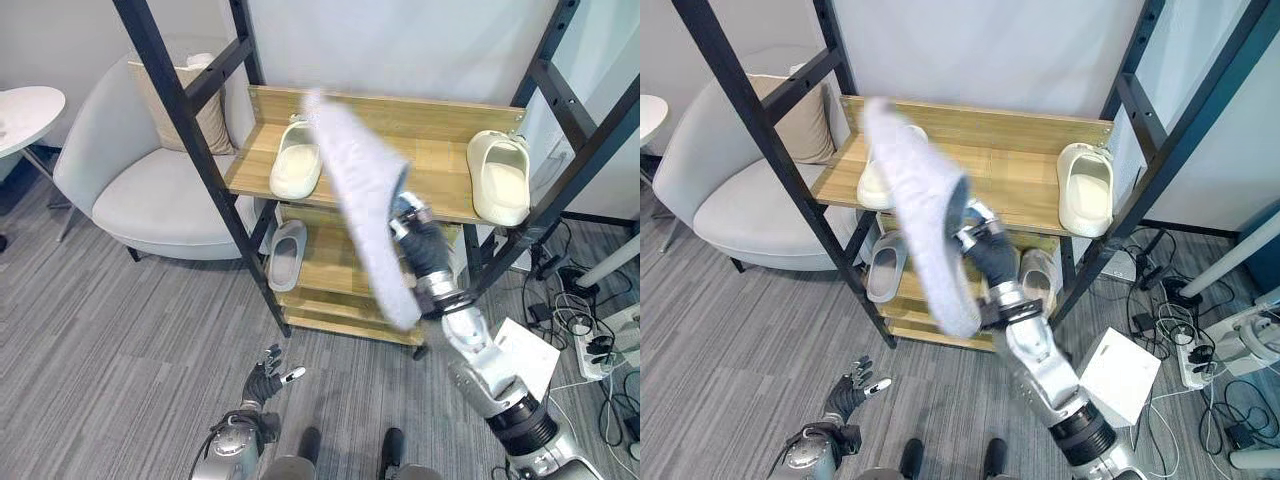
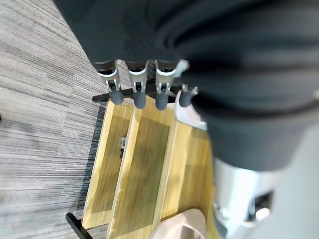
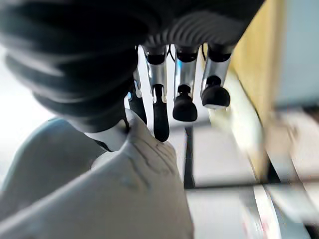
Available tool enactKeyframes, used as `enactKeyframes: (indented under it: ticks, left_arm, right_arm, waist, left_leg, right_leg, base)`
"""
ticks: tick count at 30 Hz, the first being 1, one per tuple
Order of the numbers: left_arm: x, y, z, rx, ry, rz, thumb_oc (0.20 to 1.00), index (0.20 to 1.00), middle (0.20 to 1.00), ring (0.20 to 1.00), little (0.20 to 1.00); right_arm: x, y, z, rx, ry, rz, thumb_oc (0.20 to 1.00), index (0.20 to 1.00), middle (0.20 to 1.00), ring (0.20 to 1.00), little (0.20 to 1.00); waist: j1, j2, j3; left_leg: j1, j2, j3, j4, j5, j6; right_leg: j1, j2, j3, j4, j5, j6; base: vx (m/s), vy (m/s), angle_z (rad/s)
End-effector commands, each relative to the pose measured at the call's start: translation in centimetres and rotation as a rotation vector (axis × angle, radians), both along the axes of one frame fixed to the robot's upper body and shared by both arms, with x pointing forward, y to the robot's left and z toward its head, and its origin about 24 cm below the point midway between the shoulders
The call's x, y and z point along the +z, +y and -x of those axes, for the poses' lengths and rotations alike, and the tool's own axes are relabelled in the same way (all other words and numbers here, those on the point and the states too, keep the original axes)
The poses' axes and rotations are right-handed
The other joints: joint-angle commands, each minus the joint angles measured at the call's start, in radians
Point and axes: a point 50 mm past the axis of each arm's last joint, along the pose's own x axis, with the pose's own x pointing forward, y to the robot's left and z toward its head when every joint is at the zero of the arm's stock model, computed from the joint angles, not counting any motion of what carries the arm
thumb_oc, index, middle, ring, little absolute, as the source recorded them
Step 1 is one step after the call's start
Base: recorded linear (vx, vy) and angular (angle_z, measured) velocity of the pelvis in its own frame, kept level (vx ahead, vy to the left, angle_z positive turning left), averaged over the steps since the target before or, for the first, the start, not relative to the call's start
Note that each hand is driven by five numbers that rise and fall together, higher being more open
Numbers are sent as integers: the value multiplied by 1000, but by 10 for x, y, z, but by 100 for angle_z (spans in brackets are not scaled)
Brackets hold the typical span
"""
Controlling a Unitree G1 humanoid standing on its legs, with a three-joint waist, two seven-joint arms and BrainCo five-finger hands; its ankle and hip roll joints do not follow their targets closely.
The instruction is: Arrange the slippers neatly on the shoe rack.
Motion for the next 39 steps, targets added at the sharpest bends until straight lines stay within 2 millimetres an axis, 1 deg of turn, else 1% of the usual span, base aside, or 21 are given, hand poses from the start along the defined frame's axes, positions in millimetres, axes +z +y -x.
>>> enactKeyframes:
  ticks: [1, 4, 5, 6, 7, 8, 9, 12, 13, 15, 17, 19, 20, 21, 23, 24, 25, 26, 27, 28, 39]
  left_arm:
    - [13, 3, -19, -45, -110, -49, 1000, 1000, 1000, 1000, 1000]
    - [12, 2, -19, -51, -105, -53, 1000, 1000, 1000, 1000, 1000]
    - [7, 3, -18, -53, -88, -61, 1000, 1000, 1000, 1000, 1000]
    - [7, 3, -18, -52, -88, -61, 1000, 1000, 1000, 1000, 1000]
    - [4, 3, -18, -45, -78, -62, 1000, 1000, 1000, 1000, 1000]
    - [4, 3, -18, -45, -78, -62, 1000, 1000, 1000, 1000, 1000]
    - [4, 3, -19, -36, -75, -62, 1000, 1000, 1000, 1000, 1000]
    - [9, 4, -26, -14, -105, -66, 1000, 1000, 1000, 1000, 1000]
    - [9, 4, -26, -14, -106, -67, 1000, 1000, 1000, 1000, 1000]
    - [25, 0, -40, -18, -188, -65, 1000, 1000, 1000, 1000, 1000]
    - [37, -6, -51, -51, -254, -63, 1000, 1000, 1000, 1000, 1000]
    - [48, -12, -56, -86, -308, -49, 1000, 1000, 1000, 1000, 1000]
    - [48, -12, -57, -86, -309, -49, 1000, 1000, 1000, 1000, 1000]
    - [54, -17, -59, -115, -335, -28, 1000, 1000, 1000, 1000, 1000]
    - [56, -20, -59, -127, -342, -20, 1000, 1000, 1000, 1000, 1000]
    - [60, -26, -60, -161, -360, -8, 1000, 1000, 1000, 1000, 1000]
    - [60, -26, -60, -162, -361, -8, 1000, 1000, 1000, 1000, 1000]
    - [63, -32, -60, -193, -379, 5, 1000, 1000, 1000, 1000, 1000]
    - [64, -32, -61, -193, -380, 5, 1000, 1000, 1000, 1000, 1000]
    - [67, -36, -62, -218, -396, 7, 1000, 1000, 1000, 1000, 1000]
    - [85, -52, -71, -289, -481, 20, 1000, 1000, 1000, 1000, 1000]
  right_arm:
    - [17, 13, 11, 157, -113, 10, 200, 200, 200, 200, 200]
    - [5, 20, 12, 190, -76, 55, 200, 200, 200, 200, 200]
    - [-27, 27, 11, 201, -34, 258, 200, 200, 200, 200, 200]
    - [-27, 27, 11, 201, -34, 258, 200, 200, 200, 200, 200]
    - [-52, 26, 6, 153, 3, 417, 200, 200, 200, 200, 200]
    - [-52, 26, 6, 153, 2, 417, 200, 200, 200, 200, 200]
    - [-73, 14, -5, 20, -3, 608, 200, 200, 200, 200, 200]
    - [-84, -9, -26, -216, -26, 778, 200, 200, 200, 200, 200]
    - [-84, -8, -26, -218, -27, 778, 200, 200, 200, 200, 200]
    - [-68, -37, -57, -519, -105, 871, 200, 200, 200, 200, 200]
    - [-50, -57, -74, -704, -171, 902, 200, 200, 200, 200, 200]
    - [-30, -73, -88, -849, -215, 902, 200, 200, 200, 200, 200]
    - [-30, -73, -88, -851, -216, 902, 200, 200, 200, 200, 200]
    - [-14, -86, -98, -960, -224, 869, 200, 200, 200, 200, 200]
    - [-7, -93, -101, -1006, -233, 866, 200, 200, 200, 200, 200]
    - [11, -108, -109, -1106, -261, 853, 200, 200, 200, 200, 200]
    - [12, -108, -109, -1107, -261, 852, 200, 200, 200, 200, 200]
    - [31, -126, -115, -1208, -290, 856, 200, 200, 200, 200, 200]
    - [31, -126, -115, -1209, -292, 855, 200, 200, 200, 200, 200]
    - [47, -141, -120, -1294, -303, 856, 200, 200, 200, 200, 200]
    - [98, -198, -126, -1588, -294, 883, 200, 200, 200, 200, 200]
  waist:
    - [27, -15, 9]
    - [30, -17, 12]
    - [44, -22, 23]
    - [44, -22, 23]
    - [51, -24, 30]
    - [51, -24, 30]
    - [60, -25, 36]
    - [70, -20, 63]
    - [69, -21, 63]
    - [82, 2, 132]
    - [90, 27, 179]
    - [96, 49, 202]
    - [97, 49, 200]
    - [101, 62, 208]
    - [104, 66, 209]
    - [109, 73, 222]
    - [110, 73, 221]
    - [117, 80, 240]
    - [118, 80, 239]
    - [124, 86, 252]
    - [151, 106, 293]
  left_leg:
    - [65, -34, -40, 0, -193, 58]
    - [60, -35, -49, 0, -190, 55]
    - [52, -38, -67, 0, -184, 51]
    - [52, -38, -68, 0, -184, 51]
    - [46, -40, -79, 0, -182, 48]
    - [46, -41, -79, 0, -182, 48]
    - [40, -41, -90, 0, -180, 46]
    - [18, -44, -109, 21, -179, 47]
    - [15, -45, -110, 26, -181, 47]
    - [-84, -64, -131, 152, -207, 52]
    - [-186, -88, -145, 278, -238, 55]
    - [-252, -104, -155, 341, -253, 56]
    - [-258, -105, -155, 347, -255, 56]
    - [-307, -111, -159, 379, -262, 55]
    - [-324, -115, -158, 393, -265, 55]
    - [-354, -118, -162, 413, -271, 53]
    - [-358, -118, -161, 416, -272, 53]
    - [-394, -119, -160, 445, -279, 52]
    - [-400, -120, -159, 451, -282, 52]
    - [-433, -122, -162, 470, -286, 50]
    - [-545, -143, -195, 515, -294, 46]
  right_leg:
    - [147, -10, -18, 2, -246, 24]
    - [146, -10, -26, 2, -245, 23]
    - [147, -12, -48, 2, -245, 23]
    - [148, -12, -49, 2, -246, 23]
    - [149, -13, -63, 2, -246, 23]
    - [149, -13, -63, 2, -246, 23]
    - [149, -14, -79, 4, -249, 24]
    - [124, -22, -94, 57, -269, 24]
    - [121, -23, -94, 62, -271, 24]
    - [46, -48, -108, 170, -304, 18]
    - [-35, -72, -111, 271, -336, 8]
    - [-99, -82, -108, 339, -358, 1]
    - [-106, -83, -107, 345, -361, 1]
    - [-159, -90, -100, 391, -379, -2]
    - [-179, -93, -93, 409, -385, -3]
    - [-215, -99, -88, 442, -399, -4]
    - [-219, -100, -87, 446, -401, -4]
    - [-254, -108, -82, 480, -414, -7]
    - [-261, -109, -81, 486, -417, -7]
    - [-298, -116, -82, 518, -429, -9]
    - [-401, -140, -103, 598, -472, -12]
  base:
    - [-17, -6, 25]
    - [-26, 0, 19]
    - [-11, -9, 14]
    - [-21, -2, 24]
    - [-2, 2, 23]
    - [16, -4, 27]
    - [22, -7, 21]
    - [10, -7, 24]
    - [-51, -4, 15]
    - [-200, 12, 14]
    - [-215, 32, 26]
    - [-99, 26, 28]
    - [-30, 32, 16]
    - [3, 31, 6]
    - [13, 27, 9]
    - [17, 10, 10]
    - [30, 14, 11]
    - [9, 7, 10]
    - [13, 10, 8]
    - [4, 6, 12]
    - [30, -10, 11]
